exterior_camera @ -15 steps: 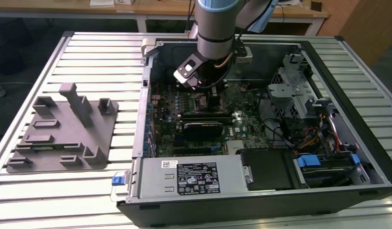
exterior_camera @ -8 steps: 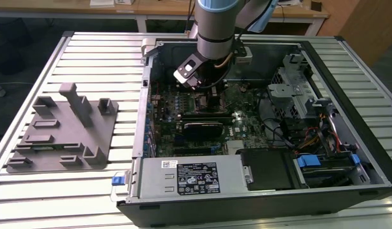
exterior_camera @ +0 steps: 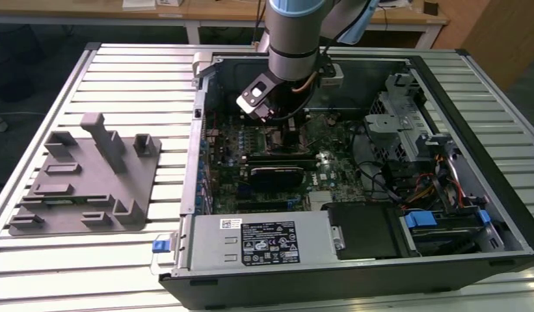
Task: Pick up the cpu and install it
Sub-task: 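Place the cpu into insertion slot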
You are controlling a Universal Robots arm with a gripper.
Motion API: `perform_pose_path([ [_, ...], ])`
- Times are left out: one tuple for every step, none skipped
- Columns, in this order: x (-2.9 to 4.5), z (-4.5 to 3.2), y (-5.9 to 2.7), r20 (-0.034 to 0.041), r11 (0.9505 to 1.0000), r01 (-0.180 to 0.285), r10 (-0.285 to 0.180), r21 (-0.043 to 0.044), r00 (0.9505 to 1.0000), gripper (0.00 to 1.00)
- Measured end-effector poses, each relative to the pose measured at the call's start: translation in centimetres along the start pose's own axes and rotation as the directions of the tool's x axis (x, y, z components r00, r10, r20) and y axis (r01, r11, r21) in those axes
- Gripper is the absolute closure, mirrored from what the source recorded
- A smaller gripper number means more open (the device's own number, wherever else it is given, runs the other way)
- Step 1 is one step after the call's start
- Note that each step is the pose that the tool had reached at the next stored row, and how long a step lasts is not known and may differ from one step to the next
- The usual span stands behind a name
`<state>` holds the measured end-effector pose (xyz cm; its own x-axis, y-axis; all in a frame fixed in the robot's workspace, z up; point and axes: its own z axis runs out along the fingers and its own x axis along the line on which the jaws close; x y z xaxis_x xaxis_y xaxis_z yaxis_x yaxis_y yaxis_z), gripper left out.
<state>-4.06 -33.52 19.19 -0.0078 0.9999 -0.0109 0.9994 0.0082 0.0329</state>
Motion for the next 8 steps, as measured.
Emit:
perform_pose_path([
  [0.00, 0.00, 0.00, 0.0000, 1.0000, 0.000, 0.000, 0.0000, 1.0000, 0.45],
  [0.00, 0.00, 0.00, 0.0000, 1.0000, 0.000, 0.000, 0.0000, 1.0000, 0.45],
  [0.00, 0.00, 0.00, 0.0000, 1.0000, 0.000, 0.000, 0.0000, 1.0000, 0.45],
  [0.03, 0.02, 0.01, -0.0005, 1.0000, 0.000, 0.000, -0.0003, 1.0000, 0.45],
  [0.06, 0.03, 0.01, -0.0005, 1.0000, 0.000, 0.000, -0.0003, 1.0000, 0.45],
  [0.08, 0.02, 0.00, -0.0002, 1.0000, 0.000, 0.000, -0.0002, 1.0000, 0.45],
  [0.09, 0.01, 0.00, -0.0001, 1.0000, 0.000, 0.000, -0.0001, 1.0000, 0.45],
  [0.10, 0.02, 0.00, -0.0001, 1.0000, 0.000, 0.000, -0.0001, 1.0000, 0.45],
])
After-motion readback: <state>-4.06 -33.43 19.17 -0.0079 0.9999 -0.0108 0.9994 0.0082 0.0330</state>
